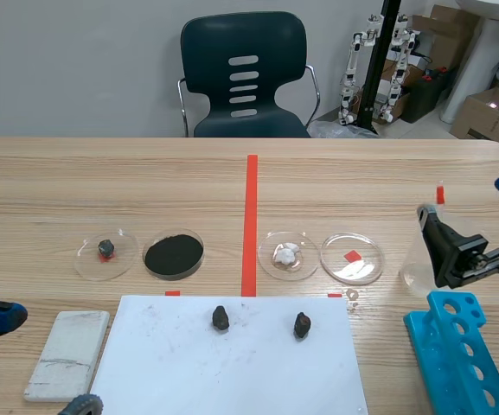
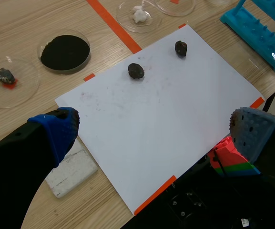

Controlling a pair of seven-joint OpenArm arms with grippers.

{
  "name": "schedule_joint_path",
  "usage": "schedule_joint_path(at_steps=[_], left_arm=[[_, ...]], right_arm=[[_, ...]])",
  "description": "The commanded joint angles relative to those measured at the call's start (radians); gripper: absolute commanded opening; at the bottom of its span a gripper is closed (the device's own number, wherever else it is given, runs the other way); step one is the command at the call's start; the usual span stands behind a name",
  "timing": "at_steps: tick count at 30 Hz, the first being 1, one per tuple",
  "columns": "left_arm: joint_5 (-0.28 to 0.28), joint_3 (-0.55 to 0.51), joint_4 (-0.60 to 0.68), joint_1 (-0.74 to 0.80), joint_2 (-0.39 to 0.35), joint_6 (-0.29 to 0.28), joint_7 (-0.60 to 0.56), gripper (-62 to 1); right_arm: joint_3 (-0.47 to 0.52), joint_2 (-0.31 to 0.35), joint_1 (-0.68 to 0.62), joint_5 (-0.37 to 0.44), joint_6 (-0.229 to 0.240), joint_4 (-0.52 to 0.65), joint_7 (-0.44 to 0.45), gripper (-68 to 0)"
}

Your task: Put the dropper in the beaker

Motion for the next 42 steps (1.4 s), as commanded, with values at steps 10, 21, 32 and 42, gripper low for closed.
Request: schedule_joint_path(at_steps=[10,21,32,42], left_arm=[[-0.011,-0.003,0.014,-0.003,0.007,0.001,-0.010,1.4],[-0.011,-0.003,0.014,-0.003,0.007,0.001,-0.010,1.4],[-0.011,-0.003,0.014,-0.003,0.007,0.001,-0.010,1.4],[-0.011,-0.003,0.014,-0.003,0.007,0.001,-0.010,1.4]], right_arm=[[0.002,0.030,-0.079,0.040,-0.003,0.119,0.029,0.4],[0.002,0.039,-0.123,0.040,-0.004,0.170,0.026,0.4],[0.002,0.039,-0.123,0.039,-0.004,0.170,0.026,0.4],[0.002,0.039,-0.123,0.039,-0.004,0.170,0.026,0.4]])
